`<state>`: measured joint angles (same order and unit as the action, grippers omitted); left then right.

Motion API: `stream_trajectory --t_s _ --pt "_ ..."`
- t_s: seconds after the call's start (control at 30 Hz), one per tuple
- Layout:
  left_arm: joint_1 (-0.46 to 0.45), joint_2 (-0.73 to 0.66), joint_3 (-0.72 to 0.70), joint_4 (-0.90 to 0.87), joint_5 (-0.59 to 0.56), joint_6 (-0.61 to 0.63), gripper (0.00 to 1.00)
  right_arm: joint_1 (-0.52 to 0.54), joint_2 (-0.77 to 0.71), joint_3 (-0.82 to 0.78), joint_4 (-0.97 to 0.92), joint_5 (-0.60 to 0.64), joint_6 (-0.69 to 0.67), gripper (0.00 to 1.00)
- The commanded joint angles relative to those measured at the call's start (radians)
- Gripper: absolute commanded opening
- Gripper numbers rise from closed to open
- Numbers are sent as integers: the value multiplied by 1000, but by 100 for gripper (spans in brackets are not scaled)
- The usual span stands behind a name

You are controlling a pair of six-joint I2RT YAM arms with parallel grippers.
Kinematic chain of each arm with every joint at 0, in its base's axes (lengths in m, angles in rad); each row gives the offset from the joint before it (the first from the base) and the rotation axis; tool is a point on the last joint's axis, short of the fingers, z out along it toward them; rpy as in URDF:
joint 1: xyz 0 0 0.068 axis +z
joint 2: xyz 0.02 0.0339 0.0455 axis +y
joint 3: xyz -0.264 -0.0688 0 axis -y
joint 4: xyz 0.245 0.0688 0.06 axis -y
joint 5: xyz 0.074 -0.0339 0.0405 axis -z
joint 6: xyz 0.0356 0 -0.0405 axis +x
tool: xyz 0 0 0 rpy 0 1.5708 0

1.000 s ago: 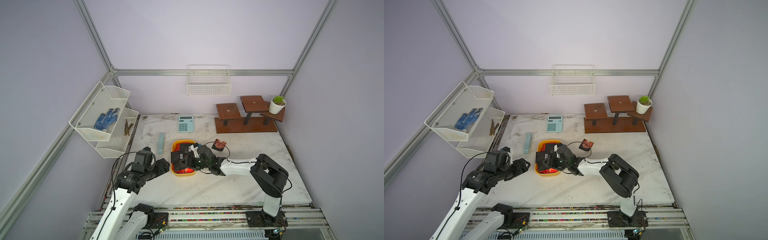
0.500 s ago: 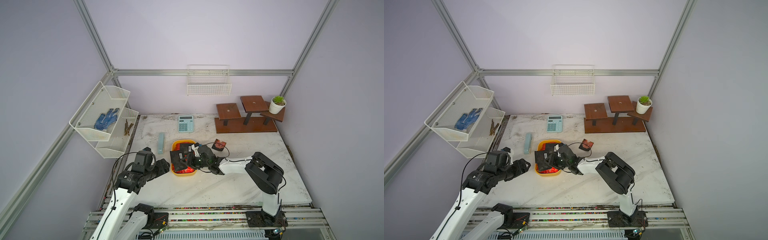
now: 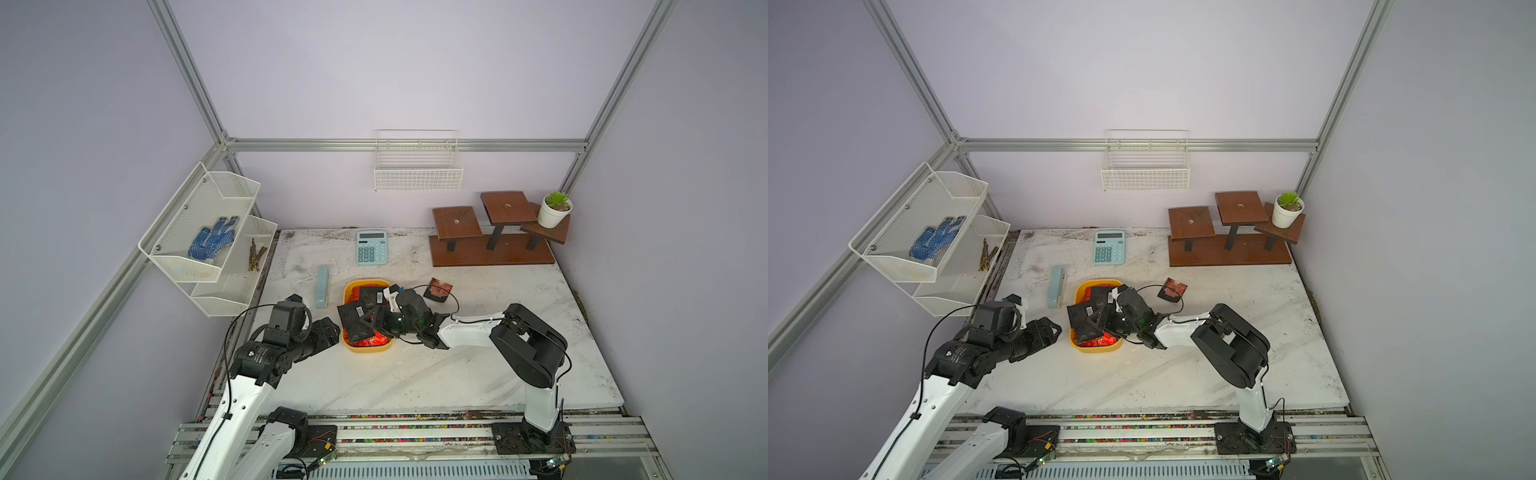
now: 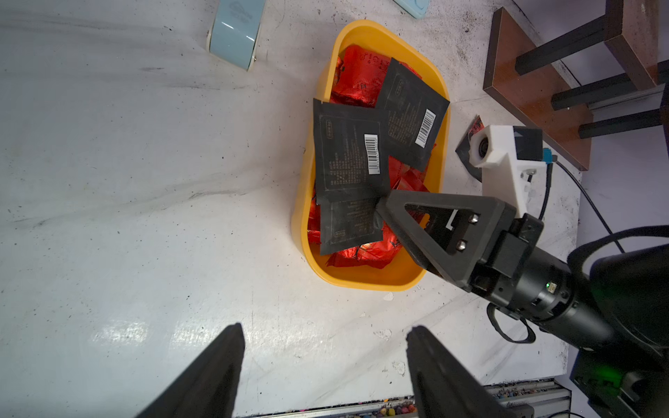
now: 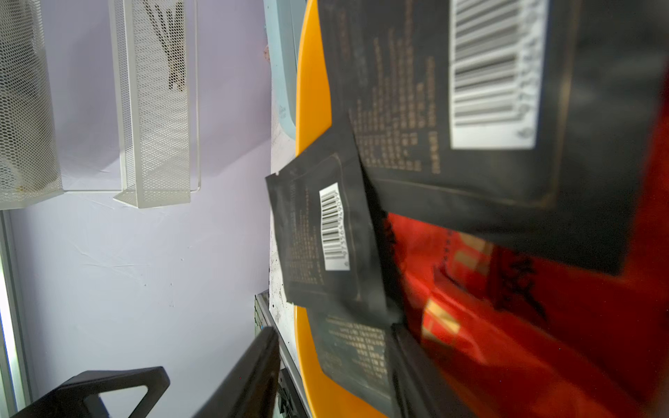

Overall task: Take the tea bags out of the storage box
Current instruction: Pick up the tea bag from the storage box.

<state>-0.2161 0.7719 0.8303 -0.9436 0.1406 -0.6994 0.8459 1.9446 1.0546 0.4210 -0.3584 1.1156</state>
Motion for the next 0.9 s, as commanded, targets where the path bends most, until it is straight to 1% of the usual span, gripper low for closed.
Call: stream_trajectory --t_s 0.0,0.27,0.5,0.87 --pt "4 6 -22 48 35 -18 74 -5 -13 -17 33 1 6 54" --pt "4 17 -31 72 45 -32 74 -7 -11 -18 40 3 6 55" --pt "3 15 -37 72 53 -35 74 -13 22 4 74 -2 36 53" --pt "5 18 -48 83 58 -48 74 -21 38 0 103 6 69 53"
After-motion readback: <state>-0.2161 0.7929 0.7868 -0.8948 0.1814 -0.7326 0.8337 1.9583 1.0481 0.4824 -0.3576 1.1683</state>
